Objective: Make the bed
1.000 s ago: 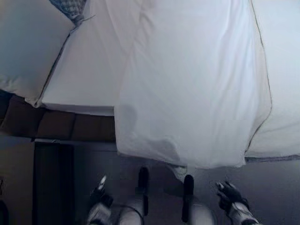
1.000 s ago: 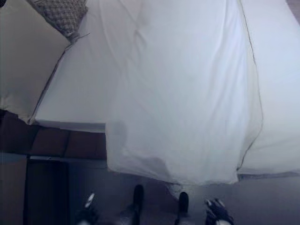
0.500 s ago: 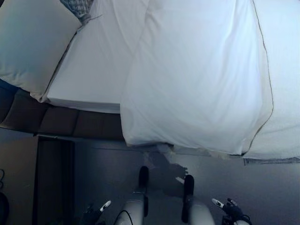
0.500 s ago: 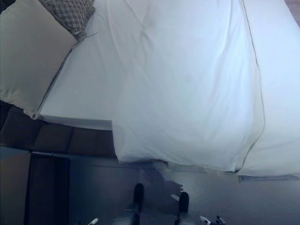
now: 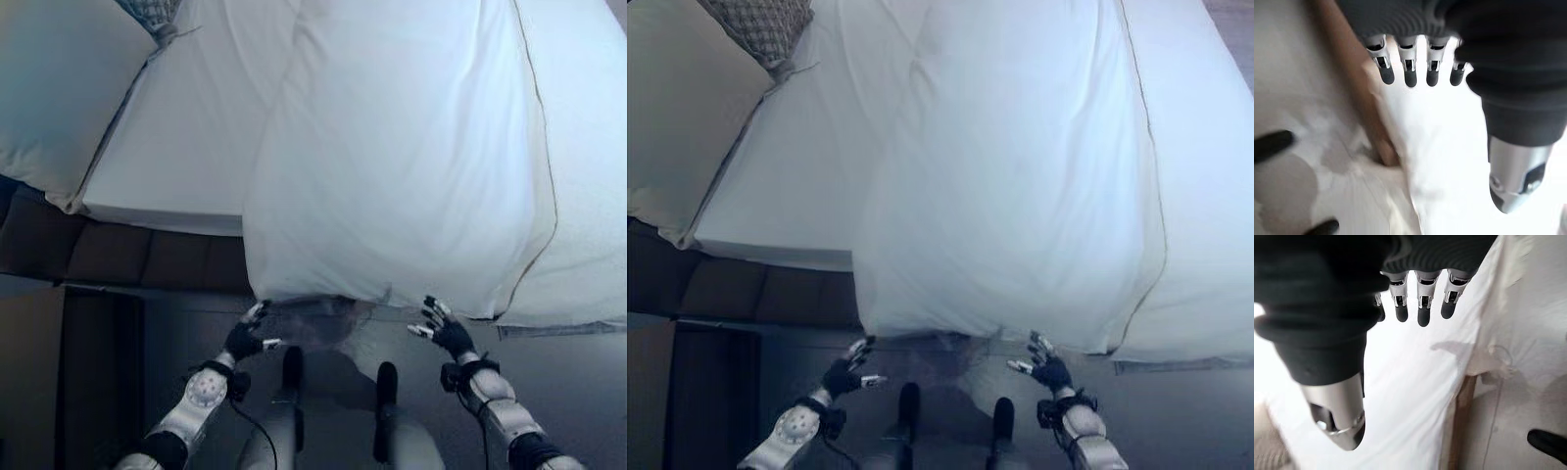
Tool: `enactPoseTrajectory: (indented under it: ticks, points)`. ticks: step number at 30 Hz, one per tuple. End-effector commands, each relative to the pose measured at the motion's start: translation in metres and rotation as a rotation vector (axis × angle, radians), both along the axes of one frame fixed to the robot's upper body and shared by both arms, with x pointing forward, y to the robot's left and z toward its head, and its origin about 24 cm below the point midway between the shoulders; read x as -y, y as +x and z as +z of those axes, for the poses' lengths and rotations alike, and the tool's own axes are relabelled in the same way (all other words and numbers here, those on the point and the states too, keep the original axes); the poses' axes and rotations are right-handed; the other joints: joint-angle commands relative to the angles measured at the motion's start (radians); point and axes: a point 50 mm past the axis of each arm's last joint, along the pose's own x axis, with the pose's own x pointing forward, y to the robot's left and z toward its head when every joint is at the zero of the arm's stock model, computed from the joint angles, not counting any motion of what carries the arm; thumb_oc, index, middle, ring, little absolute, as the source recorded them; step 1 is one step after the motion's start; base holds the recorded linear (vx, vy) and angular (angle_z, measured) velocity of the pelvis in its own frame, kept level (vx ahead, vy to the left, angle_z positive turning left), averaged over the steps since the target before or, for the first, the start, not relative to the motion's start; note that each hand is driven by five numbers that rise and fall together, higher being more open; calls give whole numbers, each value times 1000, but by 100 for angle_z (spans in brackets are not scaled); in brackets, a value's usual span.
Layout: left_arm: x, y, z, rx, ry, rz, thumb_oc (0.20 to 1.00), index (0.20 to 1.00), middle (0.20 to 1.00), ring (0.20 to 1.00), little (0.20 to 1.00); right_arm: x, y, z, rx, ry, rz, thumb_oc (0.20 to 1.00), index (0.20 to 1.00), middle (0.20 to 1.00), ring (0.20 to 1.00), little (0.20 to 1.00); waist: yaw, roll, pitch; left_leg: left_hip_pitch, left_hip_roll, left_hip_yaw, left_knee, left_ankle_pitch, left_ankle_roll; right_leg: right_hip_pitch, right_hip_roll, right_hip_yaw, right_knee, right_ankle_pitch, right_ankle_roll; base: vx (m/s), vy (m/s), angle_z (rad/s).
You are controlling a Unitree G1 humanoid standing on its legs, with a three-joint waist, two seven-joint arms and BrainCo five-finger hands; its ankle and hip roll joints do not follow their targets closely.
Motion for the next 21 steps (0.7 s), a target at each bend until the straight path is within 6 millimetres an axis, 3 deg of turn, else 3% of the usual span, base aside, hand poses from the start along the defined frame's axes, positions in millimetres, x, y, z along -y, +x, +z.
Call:
enactPoseTrajectory:
  ticks: [1, 3, 4, 6, 8, 12, 13, 16, 19, 20, 21]
  points:
    - [25, 26, 37, 113, -99, -125, 1000, 1000, 1000, 1000, 1000, -17, 23, 26, 82, 74, 104, 1000, 1000, 1000, 1000, 1000, -2, -9, 51, -63, -27, -1, 119, -58, -6, -95, -49, 22, 57, 64, 26, -103, 49, -6]
    - [31, 33, 47, 136, -107, -153, 1000, 1000, 1000, 1000, 1000, -25, 31, 34, 97, 79, 132, 1000, 1000, 1000, 1000, 1000, -2, -7, 62, -77, -28, 1, 133, -63, -5, -110, -47, 29, 69, 62, 26, -95, 49, -8]
    - [44, 46, 67, 184, -97, -217, 1000, 1000, 1000, 1000, 1000, -33, 44, 49, 132, 98, 160, 1000, 1000, 1000, 1000, 1000, -4, -2, 78, -109, -31, 9, 168, -68, -5, -148, -49, 39, 103, 56, 23, -56, 30, -12]
    - [47, 52, 74, 202, -100, -224, 1000, 1000, 1000, 1000, 1000, -38, 49, 55, 147, 106, 175, 1000, 1000, 1000, 1000, 1000, -4, -2, 84, -129, -32, 11, 187, -73, -5, -173, -51, 45, 127, 50, 22, -74, 42, -6]
    - [60, 65, 96, 237, -151, -246, 1000, 1000, 1000, 1000, 1000, -53, 63, 81, 216, 140, 229, 1000, 1000, 1000, 1000, 1000, -8, 1, 100, -200, -36, 18, 259, -90, -2, -255, -53, 58, 213, 29, 17, -106, 48, 3]
    - [73, 77, 117, 280, -159, -265, 1000, 1000, 1000, 1000, 1000, -61, 78, 104, 269, 154, 240, 1000, 1000, 1000, 1000, 1000, -8, 3, 106, -269, -35, 19, 321, -107, 1, -330, -54, 65, 280, 10, 10, -67, 16, 2]
    - [79, 86, 132, 330, -148, -261, 1000, 1000, 1000, 1000, 1000, -66, 88, 121, 311, 174, 233, 1000, 1000, 1000, 1000, 1000, -9, 4, 110, -313, -32, 25, 356, -112, 1, -373, -52, 70, 312, 3, 7, -41, 3, 6]
    - [83, 93, 148, 381, -149, -244, 1000, 1000, 1000, 1000, 1000, -71, 95, 139, 352, 172, 246, 1000, 1000, 1000, 1000, 1000, -10, 2, 118, -346, -30, 28, 388, -118, -1, -414, -50, 78, 343, -2, 5, -45, 19, -1]
    - [81, 109, 184, 507, -113, -160, 1000, 1000, 1000, 1000, 1000, -72, 110, 176, 440, 137, 226, 1000, 1000, 1000, 1000, 1000, -13, 4, 133, -423, -17, 50, 445, -135, -2, -503, -50, 94, 403, -9, 5, -43, 23, -10]
    - [81, 109, 184, 507, -113, -160, 1000, 1000, 1000, 1000, 1000, -72, 110, 176, 441, 137, 226, 1000, 1000, 1000, 1000, 1000, -13, 3, 129, -427, -18, 50, 444, -133, -1, -507, -51, 95, 402, -8, 5, -29, 2, -9]
    - [74, 118, 204, 563, -142, -65, 1000, 1000, 1000, 1000, 1000, -71, 117, 199, 499, 116, 196, 1000, 1000, 1000, 1000, 1000, -18, 0, 136, -457, -15, 51, 469, -140, -3, -535, -45, 103, 423, -17, 2, -20, -1, -5]
